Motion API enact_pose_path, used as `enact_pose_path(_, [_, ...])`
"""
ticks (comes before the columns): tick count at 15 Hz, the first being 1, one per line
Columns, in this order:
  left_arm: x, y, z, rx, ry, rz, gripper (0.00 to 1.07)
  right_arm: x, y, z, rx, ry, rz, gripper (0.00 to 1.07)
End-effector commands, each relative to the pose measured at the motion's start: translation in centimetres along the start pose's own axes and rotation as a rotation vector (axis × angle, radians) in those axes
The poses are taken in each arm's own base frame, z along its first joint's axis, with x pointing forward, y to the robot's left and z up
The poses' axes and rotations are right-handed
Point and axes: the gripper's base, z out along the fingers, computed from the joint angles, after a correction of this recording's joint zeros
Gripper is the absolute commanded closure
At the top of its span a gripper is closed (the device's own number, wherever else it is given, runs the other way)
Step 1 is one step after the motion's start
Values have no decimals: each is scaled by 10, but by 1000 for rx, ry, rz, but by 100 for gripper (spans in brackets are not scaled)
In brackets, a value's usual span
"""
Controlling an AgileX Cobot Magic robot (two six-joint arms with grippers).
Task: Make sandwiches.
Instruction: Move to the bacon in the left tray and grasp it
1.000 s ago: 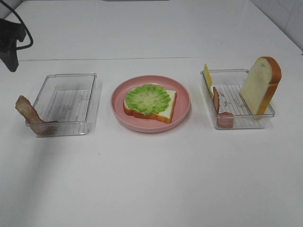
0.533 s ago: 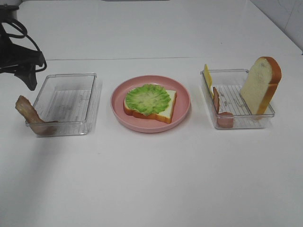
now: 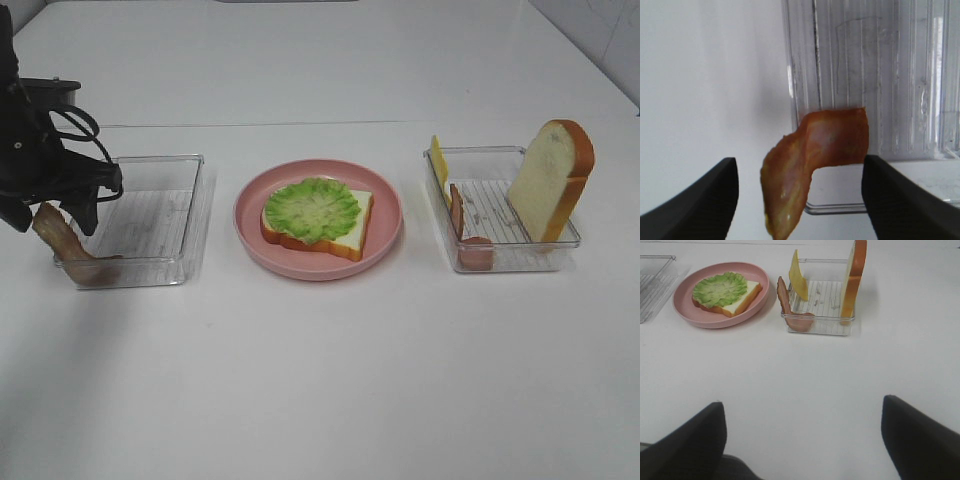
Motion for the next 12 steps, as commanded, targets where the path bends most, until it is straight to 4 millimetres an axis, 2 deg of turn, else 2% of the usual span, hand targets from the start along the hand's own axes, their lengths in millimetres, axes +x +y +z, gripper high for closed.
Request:
enact_pose_path(1, [-2,-1,3,11,-33,-5,44,1,1,-1,1,-21,4,27])
enact_pose_path(3, [-3,-2,3,14,-45,-11,50,1,1,-1,1,-21,4,27])
enact_pose_path(10, [1,-1,11,2,10,-9,52,1,1,-1,1,-21,4,27])
enact_pose_path(12, [0,-1,11,2,10,-9,59,1,1,-1,1,-21,4,27])
